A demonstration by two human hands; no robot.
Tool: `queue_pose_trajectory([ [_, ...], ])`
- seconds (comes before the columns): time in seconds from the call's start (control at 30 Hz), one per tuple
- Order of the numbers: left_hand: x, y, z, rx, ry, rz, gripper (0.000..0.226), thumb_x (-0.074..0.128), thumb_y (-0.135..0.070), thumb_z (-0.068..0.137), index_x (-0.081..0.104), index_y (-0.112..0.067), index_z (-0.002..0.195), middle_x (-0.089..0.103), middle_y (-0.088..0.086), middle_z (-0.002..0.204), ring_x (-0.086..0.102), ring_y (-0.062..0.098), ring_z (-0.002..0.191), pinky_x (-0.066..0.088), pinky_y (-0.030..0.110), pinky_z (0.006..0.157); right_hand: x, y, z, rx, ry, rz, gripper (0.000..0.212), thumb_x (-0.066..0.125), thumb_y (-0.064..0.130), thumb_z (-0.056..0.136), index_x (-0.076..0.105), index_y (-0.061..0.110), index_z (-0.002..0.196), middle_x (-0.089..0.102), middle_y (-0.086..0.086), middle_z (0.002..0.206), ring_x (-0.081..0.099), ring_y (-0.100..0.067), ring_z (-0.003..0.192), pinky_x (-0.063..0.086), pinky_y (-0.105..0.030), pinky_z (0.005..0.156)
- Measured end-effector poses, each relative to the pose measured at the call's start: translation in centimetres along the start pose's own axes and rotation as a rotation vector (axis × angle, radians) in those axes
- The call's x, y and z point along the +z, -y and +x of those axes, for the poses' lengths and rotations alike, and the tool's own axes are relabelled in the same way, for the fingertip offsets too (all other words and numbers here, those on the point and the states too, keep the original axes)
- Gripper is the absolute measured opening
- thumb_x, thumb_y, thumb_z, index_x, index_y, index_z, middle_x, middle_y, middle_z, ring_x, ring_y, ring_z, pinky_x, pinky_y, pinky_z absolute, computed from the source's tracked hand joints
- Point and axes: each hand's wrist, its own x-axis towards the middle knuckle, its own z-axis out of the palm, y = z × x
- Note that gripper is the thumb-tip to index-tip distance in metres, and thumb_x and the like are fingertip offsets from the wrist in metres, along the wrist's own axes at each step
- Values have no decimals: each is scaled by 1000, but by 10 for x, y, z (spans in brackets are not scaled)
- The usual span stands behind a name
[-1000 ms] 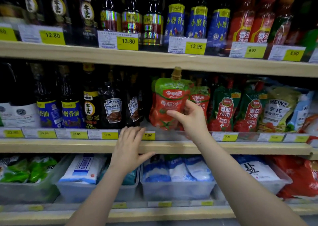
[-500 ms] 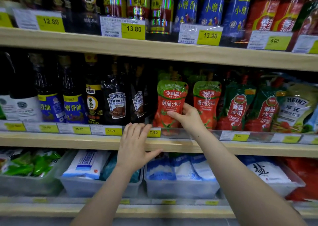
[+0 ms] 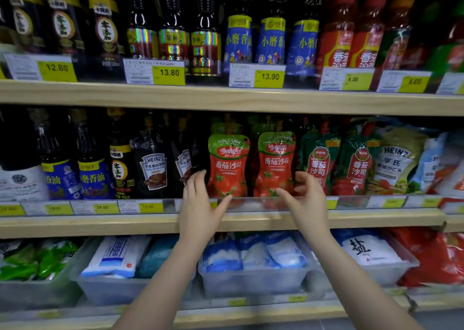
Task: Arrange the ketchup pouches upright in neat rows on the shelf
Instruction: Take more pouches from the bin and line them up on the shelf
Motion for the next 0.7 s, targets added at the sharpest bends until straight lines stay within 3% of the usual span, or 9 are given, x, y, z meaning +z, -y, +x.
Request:
queue_pose_trajectory([
  [0.07,8,-11,4,-62,14,28,90,62,-57,78,23,-9,143,37,12,143,37,27,129,38,41,101,-3,-4,4,13,-2,-42,63,73,37,75,47,15,128,53,2,119,51,-3,81,41,-15,67],
  [0.13,16,-18,6,-100,12,81,95,62,-60,76,22,-9,144,42,13,139,43,29,125,38,44,100,-2,-5,8,17,7,-63,65,72,38,76,45,13,129,55,-1,122,55,-5,79,45,-21,69],
  [0.23,22,-26,9,-164,3,163,95,62,-61,76,23,-4,142,50,15,131,49,31,118,37,44,96,4,-5,15,46,51,-92,73,72,41,75,41,10,133,54,-7,131,56,-23,110,48,-40,92],
  [0.3,24,-29,11,-221,0,222,92,59,-63,77,29,-2,139,55,16,124,53,31,113,37,42,93,10,0,20,88,83,-104,79,72,44,74,37,10,136,52,-7,134,49,-23,122,45,-41,98],
  [0.47,27,-32,12,-257,4,283,80,56,-64,78,41,-3,126,63,14,108,59,31,100,37,40,87,26,11,24,178,116,-211,87,73,49,71,29,13,138,54,-7,129,56,-27,113,48,-40,86],
  [0.7,29,-28,16,-267,25,243,74,57,-62,79,41,-5,124,62,12,110,57,30,103,33,40,87,25,6,31,228,101,-239,69,75,42,71,38,15,122,63,-6,113,63,-30,97,52,-42,75],
])
